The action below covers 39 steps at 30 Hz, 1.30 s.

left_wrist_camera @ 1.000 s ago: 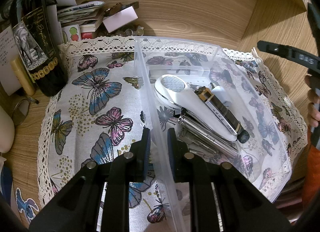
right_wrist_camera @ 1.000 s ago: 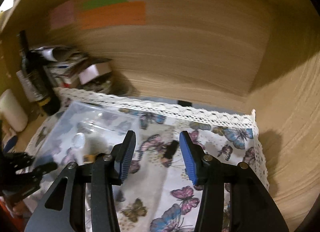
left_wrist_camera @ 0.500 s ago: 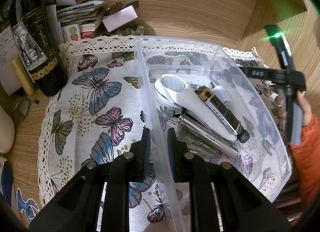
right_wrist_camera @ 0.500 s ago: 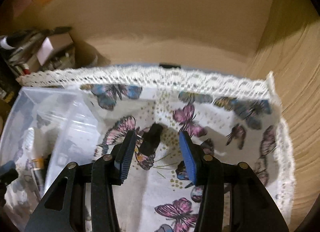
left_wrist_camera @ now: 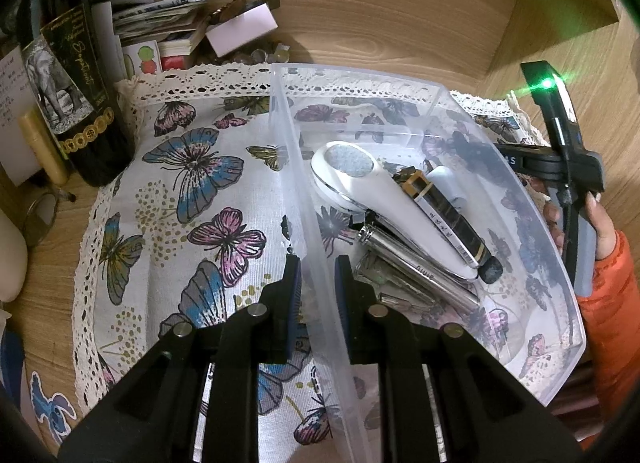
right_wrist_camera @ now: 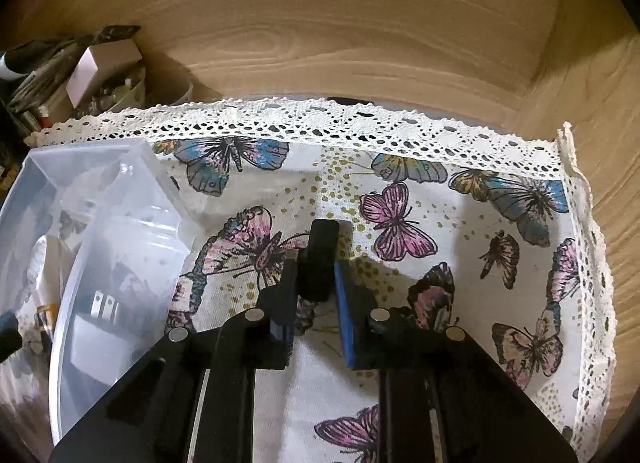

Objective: Organize rigid objects
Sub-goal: 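Grasp the small black cap on the cloth with the right tool, then drop the small black cap into the box with the right tool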

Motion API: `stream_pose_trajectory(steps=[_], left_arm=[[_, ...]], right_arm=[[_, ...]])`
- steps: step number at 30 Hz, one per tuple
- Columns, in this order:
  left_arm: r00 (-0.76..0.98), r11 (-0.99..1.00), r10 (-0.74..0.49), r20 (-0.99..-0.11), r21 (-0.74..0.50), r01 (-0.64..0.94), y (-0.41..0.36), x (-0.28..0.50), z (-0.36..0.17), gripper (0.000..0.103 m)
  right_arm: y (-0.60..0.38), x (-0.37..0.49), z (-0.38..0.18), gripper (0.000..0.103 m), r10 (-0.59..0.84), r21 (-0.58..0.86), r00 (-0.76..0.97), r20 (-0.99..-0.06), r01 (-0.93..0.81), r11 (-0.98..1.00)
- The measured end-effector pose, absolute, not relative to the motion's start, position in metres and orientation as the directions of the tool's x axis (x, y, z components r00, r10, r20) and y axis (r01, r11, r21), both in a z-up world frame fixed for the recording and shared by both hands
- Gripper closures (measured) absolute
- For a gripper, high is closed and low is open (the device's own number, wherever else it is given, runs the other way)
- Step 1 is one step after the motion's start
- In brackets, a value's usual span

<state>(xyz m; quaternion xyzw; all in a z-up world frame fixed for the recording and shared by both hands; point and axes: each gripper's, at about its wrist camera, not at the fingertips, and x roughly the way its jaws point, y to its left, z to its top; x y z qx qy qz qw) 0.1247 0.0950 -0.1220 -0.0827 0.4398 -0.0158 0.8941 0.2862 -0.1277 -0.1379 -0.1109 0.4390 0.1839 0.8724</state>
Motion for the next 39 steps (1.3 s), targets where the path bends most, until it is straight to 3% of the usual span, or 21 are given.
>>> stream_pose_trajectory(steps=[22, 32, 39], left_arm=[[0.612, 0.986, -0.092, -0.786, -0.156, -0.053, 0.096, 0.125, -0.123, 0.088], [0.615, 0.987, -0.089, -0.784, -0.151, -0.049, 0.095, 0.125, -0.123, 0.088], [0.617, 0.987, -0.090, -0.782, -0.153, -0.049, 0.095, 0.125, -0.123, 0.088]], right_arm=[[-0.112, 0.186, -0.038, 0.087, 0.403, -0.051, 0.661, -0.633, -0.555, 0.830], [-0.076, 0.166, -0.055, 0.087, 0.452, -0.051, 0.589, -0.670, -0.644, 0.764], [-0.057, 0.166, -0.079, 0.087, 0.410, -0.087, 0.544, -0.732, -0.672, 0.735]])
